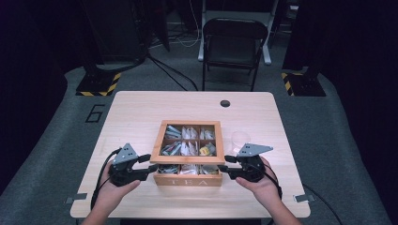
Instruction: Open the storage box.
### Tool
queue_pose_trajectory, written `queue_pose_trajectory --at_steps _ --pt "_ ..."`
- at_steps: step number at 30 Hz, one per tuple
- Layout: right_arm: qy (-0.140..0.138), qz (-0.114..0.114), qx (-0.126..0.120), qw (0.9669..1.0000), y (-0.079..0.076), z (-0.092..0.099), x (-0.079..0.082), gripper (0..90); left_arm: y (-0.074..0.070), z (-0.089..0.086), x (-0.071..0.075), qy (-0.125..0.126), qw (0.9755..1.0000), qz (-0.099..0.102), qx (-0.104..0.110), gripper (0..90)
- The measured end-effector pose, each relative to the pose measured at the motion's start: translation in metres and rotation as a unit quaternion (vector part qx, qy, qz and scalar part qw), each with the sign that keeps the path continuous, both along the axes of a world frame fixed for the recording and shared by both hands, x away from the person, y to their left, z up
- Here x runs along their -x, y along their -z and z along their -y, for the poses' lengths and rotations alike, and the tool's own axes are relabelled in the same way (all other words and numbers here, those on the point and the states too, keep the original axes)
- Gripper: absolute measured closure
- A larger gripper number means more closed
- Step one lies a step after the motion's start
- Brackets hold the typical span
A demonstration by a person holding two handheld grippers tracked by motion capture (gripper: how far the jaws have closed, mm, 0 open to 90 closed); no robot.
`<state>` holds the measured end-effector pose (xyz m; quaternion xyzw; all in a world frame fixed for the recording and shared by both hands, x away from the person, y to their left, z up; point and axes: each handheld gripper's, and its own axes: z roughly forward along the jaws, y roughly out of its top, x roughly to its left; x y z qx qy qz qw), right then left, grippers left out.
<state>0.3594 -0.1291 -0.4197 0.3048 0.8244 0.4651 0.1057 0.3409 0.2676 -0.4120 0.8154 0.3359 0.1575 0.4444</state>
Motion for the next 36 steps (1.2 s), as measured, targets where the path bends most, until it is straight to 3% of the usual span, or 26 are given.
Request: queue_pose_trajectory --at_steps 9,25,36 --pt "0.004 0.010 -0.006 0.9999 -0.012 0.000 -0.004 52.2 -0.011 0.002 -0.006 -0.004 0.9999 0.014 -0.006 48.5" --pt "0.003 0.018 0.002 0.9998 -0.030 -0.002 -0.014 48.2 -0.024 0.003 -0.018 0.000 0.9999 0.015 0.000 44.2" --pt "-0.002 0.028 0.007 0.9996 -0.043 -0.005 -0.022 45.3 -0.038 0.004 -0.027 0.007 0.9996 0.025 -0.010 43.9"
